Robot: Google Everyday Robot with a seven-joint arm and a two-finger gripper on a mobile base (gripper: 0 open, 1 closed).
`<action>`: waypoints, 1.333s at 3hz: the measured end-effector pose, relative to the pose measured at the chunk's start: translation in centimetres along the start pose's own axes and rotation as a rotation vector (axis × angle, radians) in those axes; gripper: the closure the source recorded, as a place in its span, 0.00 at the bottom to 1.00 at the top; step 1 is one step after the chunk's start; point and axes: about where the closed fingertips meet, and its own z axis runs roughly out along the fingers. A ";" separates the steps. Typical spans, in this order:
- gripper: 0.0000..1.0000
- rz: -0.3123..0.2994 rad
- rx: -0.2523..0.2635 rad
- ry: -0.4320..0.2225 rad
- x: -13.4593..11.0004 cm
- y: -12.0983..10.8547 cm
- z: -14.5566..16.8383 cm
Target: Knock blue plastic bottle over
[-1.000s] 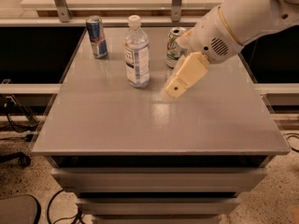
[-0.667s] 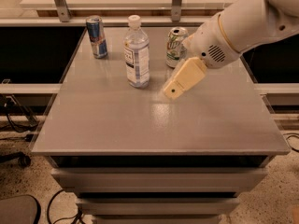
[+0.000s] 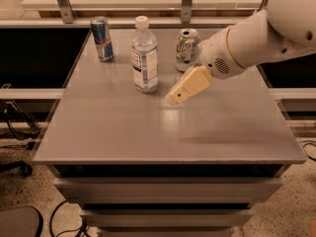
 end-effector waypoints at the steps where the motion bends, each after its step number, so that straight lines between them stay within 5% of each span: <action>1: 0.00 -0.007 0.001 -0.066 -0.4 -1.0 2.0; 4: 0.00 -0.028 -0.087 -0.238 -2.1 -1.9 8.1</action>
Offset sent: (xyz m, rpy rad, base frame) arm 0.0534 0.0454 -0.0343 0.1885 -0.0723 0.1101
